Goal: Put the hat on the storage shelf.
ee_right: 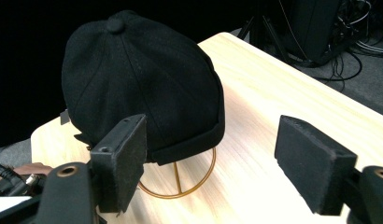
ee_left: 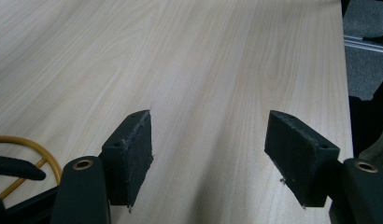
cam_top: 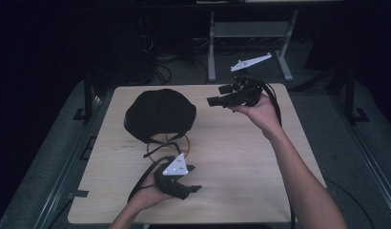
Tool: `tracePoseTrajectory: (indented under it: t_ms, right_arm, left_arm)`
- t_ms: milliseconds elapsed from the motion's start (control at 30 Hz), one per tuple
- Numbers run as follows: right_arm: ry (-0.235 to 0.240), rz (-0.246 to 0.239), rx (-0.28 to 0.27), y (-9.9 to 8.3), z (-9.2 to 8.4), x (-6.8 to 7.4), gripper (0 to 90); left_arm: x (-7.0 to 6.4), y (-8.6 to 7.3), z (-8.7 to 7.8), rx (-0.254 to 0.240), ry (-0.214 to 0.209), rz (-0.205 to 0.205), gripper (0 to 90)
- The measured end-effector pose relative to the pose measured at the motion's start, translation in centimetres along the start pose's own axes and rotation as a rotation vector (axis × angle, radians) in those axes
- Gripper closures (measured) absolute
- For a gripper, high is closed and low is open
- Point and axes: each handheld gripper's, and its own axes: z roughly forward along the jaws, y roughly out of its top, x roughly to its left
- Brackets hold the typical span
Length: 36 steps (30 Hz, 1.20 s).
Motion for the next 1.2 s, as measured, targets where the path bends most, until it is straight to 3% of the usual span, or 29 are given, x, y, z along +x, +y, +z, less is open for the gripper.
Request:
tracePoseTrajectory:
  t_ms: [433, 1200]
  right_arm:
    - [-0.006, 0.021, 0.009, -1.7, -0.9, -0.6, 19.0]
    - [-0.028, 0.064, -0.003, -5.3, -2.9, -2.0, 18.3]
  left_arm:
    - [0.2, 0.0, -0.1, -0.011, 0.008, -0.004, 29.3]
    - [0.1, 0.0, 0.0, -0.007, 0.008, -0.013, 28.4]
